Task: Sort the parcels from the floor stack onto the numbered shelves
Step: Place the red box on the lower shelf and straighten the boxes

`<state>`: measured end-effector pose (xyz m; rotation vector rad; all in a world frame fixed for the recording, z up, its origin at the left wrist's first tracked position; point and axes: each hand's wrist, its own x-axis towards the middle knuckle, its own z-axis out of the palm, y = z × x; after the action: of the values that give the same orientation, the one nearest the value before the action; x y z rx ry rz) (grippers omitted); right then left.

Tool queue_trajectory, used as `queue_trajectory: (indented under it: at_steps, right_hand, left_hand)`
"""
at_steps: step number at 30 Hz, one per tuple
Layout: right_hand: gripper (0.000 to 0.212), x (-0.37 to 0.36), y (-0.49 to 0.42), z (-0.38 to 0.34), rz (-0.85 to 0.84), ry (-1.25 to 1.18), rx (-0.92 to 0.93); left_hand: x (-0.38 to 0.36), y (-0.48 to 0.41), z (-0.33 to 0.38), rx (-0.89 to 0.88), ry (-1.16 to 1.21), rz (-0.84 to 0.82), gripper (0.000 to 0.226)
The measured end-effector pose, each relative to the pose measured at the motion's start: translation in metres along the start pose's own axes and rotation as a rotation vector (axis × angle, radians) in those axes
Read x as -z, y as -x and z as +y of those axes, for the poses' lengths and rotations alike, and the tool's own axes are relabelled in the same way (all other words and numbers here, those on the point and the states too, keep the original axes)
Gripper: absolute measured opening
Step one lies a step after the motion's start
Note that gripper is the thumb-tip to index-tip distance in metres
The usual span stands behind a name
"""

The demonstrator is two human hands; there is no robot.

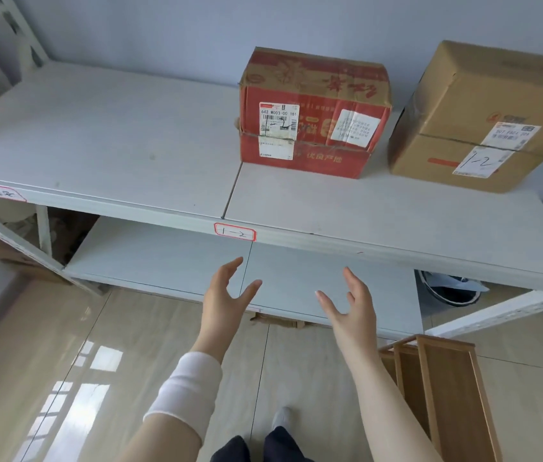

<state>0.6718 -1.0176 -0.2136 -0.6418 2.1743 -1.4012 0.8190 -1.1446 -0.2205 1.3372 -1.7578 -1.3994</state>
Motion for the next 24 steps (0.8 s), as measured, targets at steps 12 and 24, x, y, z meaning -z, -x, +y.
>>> queue_trajectory:
  at_steps: [12, 24]
  right_hand:
    - [0.069, 0.033, -0.123, -0.046, 0.099, -0.105, 0.119]
    - [0.067, 0.001, -0.295, -0.042, 0.135, -0.144, 0.298]
  left_hand:
    - [-0.021, -0.123, 0.056, -0.149, -0.022, -0.017, 0.088]
    - [-0.04, -0.3, 0.064, -0.402, 0.085, -0.008, 0.1]
